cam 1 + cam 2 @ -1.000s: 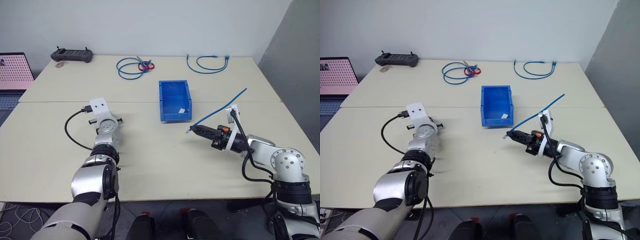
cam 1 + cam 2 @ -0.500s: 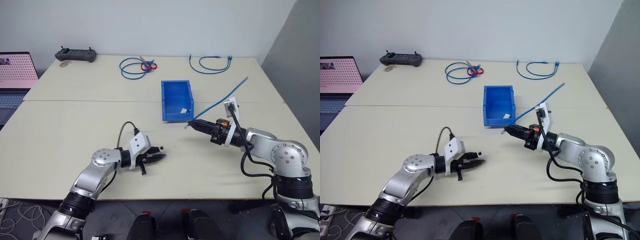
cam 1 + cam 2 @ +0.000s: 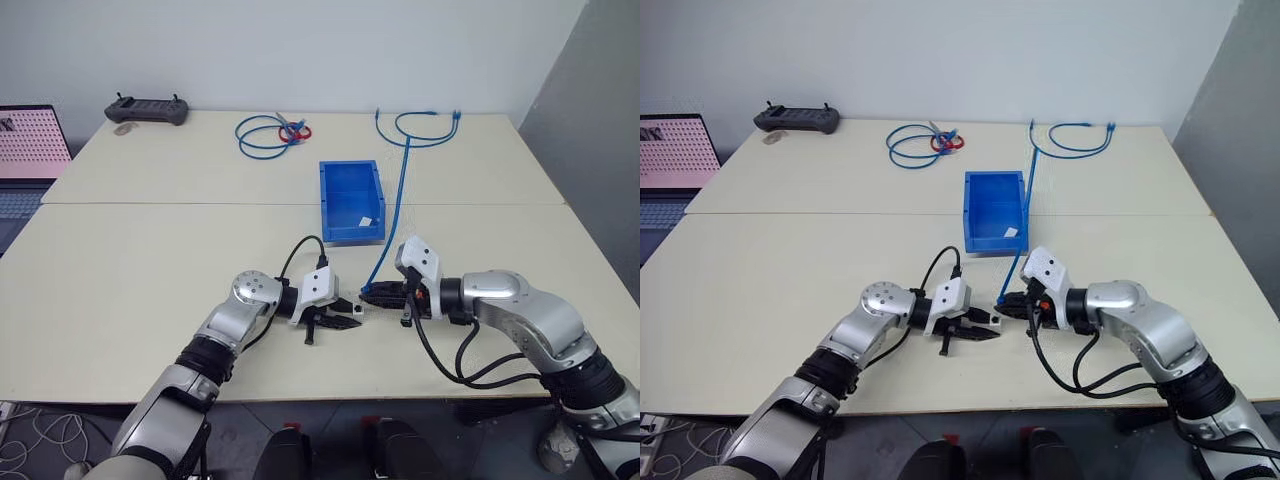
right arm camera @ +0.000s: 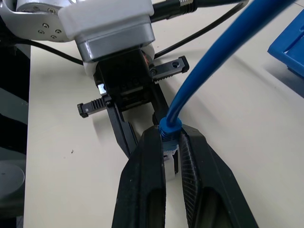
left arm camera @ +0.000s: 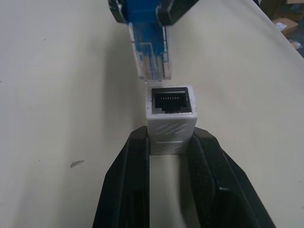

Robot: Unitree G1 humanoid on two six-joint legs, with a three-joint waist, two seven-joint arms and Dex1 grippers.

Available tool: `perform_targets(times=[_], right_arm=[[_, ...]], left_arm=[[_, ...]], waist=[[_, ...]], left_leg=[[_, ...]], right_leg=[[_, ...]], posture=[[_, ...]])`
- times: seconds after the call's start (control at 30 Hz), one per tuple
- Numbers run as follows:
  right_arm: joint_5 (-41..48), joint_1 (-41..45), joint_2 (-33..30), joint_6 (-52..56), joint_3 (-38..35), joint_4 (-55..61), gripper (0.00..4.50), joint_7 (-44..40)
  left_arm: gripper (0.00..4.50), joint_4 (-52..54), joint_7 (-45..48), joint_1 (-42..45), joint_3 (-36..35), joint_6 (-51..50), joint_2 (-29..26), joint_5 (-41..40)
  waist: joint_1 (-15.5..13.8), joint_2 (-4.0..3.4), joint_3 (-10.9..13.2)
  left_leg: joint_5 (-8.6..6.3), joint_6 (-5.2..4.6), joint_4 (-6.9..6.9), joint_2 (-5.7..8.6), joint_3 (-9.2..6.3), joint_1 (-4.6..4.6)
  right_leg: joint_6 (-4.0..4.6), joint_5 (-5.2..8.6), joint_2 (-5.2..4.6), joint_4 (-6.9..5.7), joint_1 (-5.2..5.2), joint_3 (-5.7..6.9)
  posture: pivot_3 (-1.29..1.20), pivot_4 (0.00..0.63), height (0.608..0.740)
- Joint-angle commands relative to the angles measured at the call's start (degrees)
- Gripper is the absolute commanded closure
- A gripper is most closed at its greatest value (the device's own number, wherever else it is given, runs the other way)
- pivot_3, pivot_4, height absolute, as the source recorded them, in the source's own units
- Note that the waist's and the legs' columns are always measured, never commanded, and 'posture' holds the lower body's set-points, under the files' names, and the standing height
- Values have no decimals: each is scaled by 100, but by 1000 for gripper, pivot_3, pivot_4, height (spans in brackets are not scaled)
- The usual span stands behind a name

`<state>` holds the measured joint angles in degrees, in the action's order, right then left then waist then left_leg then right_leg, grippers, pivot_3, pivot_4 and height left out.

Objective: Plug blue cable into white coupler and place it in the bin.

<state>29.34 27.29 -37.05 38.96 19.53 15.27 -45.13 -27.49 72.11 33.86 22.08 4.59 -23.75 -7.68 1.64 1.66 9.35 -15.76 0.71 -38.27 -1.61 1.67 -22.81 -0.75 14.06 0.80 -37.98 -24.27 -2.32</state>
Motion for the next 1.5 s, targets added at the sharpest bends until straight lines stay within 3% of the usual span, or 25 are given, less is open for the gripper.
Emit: perform_targets(times=[0.03, 0.53, 1.07, 1.3, 1.5], right_arm=[[-102, -48, 71, -122, -124, 86, 4332, -188], [-949, -65, 341, -428, 206, -466, 4332, -486], [-1785, -328, 56, -1253, 767, -658, 4332, -1337], [-1932, -192, 348, -1266, 790, -1129, 4332, -1287], [-2039, -77, 613, -1212, 862, -1840, 4332, -1408]], left_arm=[[3733, -7, 89, -60, -38, 92, 18, 98], [3733, 209, 191, -246, -88, -16, -11, 104], [3733, 292, 166, -259, -153, -107, 28, 161], [3733, 285, 180, -247, -175, -111, 25, 177], [3733, 298, 178, -246, -182, -102, 40, 197]], waist=[[0, 0, 0], [18, 0, -6], [4, -5, -29], [4, -6, -37], [38, 7, -62]], left_leg=[[0, 0, -1, -1, -1, 0], [0, 0, 1, -4, 1, 12], [0, 0, 3, -3, 0, 25], [0, 0, 4, -1, 2, 29], [-1, -1, 15, -6, 14, 103]], right_leg=[[0, 0, 0, 0, 0, 1], [1, 0, 3, -4, 6, -1], [3, 0, 3, -4, 18, 0], [3, 0, 2, -4, 20, -2], [6, 4, 8, -6, 73, -2]], posture=[[0, 150, 740], [0, 150, 740], [0, 150, 740], [0, 150, 740], [0, 150, 740]])
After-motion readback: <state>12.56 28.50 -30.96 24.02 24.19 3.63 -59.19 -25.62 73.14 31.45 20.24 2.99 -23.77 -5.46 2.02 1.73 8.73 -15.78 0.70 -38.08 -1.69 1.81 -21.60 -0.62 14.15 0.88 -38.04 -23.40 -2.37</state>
